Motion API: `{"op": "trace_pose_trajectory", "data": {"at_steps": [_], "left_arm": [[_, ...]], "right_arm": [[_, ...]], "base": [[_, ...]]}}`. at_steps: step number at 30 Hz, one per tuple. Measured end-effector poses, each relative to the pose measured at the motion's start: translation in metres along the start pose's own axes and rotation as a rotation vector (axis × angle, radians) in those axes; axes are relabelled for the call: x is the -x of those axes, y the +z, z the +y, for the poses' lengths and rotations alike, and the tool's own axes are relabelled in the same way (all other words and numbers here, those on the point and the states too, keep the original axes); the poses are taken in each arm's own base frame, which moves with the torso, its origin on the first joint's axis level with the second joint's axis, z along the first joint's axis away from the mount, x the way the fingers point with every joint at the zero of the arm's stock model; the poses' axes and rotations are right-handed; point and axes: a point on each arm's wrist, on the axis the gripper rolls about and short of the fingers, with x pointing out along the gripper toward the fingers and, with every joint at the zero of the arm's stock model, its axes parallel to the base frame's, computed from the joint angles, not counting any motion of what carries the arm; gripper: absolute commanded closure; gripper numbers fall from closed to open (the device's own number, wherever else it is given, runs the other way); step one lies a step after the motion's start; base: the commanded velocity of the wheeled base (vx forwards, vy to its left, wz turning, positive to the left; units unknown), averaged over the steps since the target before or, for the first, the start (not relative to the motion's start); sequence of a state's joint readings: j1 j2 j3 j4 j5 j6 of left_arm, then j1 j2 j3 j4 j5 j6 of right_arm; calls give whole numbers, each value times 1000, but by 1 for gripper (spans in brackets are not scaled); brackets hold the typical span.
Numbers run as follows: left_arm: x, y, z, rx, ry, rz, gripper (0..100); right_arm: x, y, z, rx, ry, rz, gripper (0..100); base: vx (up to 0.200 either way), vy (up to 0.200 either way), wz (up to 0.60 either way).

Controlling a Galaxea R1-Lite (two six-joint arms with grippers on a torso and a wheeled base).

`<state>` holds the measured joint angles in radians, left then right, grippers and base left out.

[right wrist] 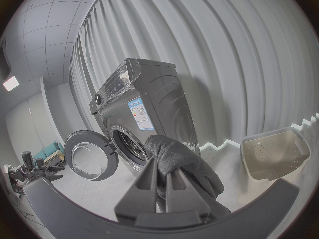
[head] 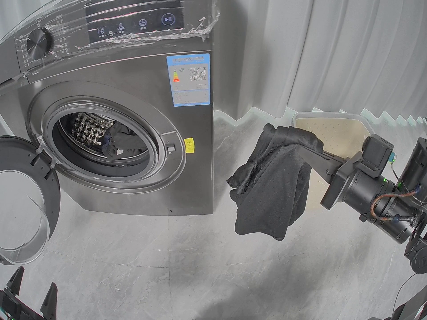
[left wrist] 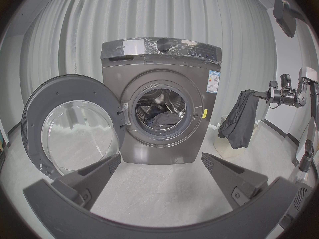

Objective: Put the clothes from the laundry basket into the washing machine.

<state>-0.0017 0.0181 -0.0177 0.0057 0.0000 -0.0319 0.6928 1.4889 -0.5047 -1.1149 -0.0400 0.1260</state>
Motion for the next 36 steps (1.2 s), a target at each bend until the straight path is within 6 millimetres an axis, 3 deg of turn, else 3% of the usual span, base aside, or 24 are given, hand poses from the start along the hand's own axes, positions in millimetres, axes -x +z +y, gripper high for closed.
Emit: {"op": "trace_pose_trajectory", "data": {"at_steps": [7,13,22,28,36], "left_arm": [[0,0,0,0,0,0,0],[0,0,0,1,0,0,0],[0,0,0,1,0,0,0],[0,0,0,0,0,0,0],[0,0,0,0,0,0,0]], "right_arm": [[0,0,0,0,0,0,100],[0,0,0,0,1,-1,100],[0,0,0,-2,0,0,100],[0,0,0,-4,0,2,100],[0,-1,0,-4,0,4,100]], "base": [[0,200,0],[0,0,0],[-200,0,0],[0,0,0],[0,200,0]]}}
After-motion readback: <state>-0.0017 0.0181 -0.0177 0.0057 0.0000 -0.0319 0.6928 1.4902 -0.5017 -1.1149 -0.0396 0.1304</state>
